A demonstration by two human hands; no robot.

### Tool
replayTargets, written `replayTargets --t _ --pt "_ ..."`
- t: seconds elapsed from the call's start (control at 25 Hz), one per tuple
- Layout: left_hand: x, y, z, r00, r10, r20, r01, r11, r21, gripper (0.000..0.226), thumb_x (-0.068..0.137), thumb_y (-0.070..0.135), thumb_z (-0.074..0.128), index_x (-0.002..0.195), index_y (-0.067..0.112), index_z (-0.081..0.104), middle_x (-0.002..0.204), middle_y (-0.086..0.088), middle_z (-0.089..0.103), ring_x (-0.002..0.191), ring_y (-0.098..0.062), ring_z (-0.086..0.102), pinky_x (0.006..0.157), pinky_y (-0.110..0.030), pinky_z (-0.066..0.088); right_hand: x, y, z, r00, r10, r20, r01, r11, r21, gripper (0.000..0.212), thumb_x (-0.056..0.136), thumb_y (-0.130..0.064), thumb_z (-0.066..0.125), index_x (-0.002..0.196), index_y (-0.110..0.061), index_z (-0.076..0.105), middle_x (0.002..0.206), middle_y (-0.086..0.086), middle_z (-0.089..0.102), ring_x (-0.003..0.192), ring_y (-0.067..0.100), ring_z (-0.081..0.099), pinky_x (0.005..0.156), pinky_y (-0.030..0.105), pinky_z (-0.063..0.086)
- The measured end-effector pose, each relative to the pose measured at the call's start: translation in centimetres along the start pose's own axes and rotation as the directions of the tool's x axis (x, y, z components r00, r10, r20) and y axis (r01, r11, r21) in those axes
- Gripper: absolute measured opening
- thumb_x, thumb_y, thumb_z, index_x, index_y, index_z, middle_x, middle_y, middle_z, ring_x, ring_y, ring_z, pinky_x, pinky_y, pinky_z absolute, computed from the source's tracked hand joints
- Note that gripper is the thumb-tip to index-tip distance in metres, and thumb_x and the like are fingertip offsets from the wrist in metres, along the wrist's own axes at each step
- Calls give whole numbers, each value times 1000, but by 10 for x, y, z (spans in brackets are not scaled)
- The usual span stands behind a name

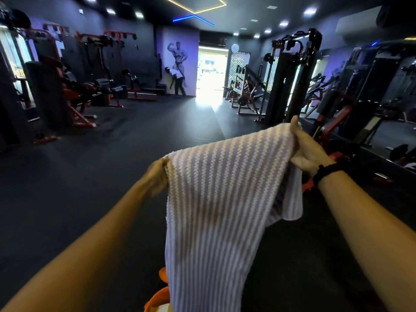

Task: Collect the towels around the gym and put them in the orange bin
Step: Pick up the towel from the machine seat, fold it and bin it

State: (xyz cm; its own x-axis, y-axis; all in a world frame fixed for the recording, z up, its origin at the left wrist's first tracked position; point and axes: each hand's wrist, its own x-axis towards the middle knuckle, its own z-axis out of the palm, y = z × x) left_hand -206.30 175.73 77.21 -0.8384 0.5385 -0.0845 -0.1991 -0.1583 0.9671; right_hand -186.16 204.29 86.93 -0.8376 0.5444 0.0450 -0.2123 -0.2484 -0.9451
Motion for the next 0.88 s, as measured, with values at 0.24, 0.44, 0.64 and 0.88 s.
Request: replayTargets --t 0.24,0.44,0.64,0.88 --pt "-1 14 -20 971 191 -145 -70 804 591 19 96 9 40 104 6 58 105 -10 58 98 -18 52 81 -29 42 -12 31 -12 974 137 180 -43 895 -444 35 53 -33 85 81 -16 73 79 1 57 61 5 52 60 17 53" --pt "-7 32 -29 982 130 -140 -66 919 390 22 95 21 44 97 12 64 92 -6 60 80 -20 55 61 -28 44 -9 47 -6 969 3 248 12 998 -57 26 75 -37 65 93 -19 68 94 1 70 85 14 67 68 28 57" --pt "-22 41 -23 994 51 -92 -46 997 56 25 94 11 39 82 15 62 73 -2 63 67 -14 57 58 -25 48 0 80 18 972 -78 222 144 944 -297 98 34 -48 95 108 7 61 97 12 71 86 17 68 78 31 53" --pt "-28 30 -52 999 -36 25 30 977 209 25 98 31 48 97 11 65 90 -12 60 74 -20 57 62 -25 45 5 105 12 922 188 339 29 838 -545 85 47 -46 93 119 -14 60 114 3 70 107 21 65 94 50 51"
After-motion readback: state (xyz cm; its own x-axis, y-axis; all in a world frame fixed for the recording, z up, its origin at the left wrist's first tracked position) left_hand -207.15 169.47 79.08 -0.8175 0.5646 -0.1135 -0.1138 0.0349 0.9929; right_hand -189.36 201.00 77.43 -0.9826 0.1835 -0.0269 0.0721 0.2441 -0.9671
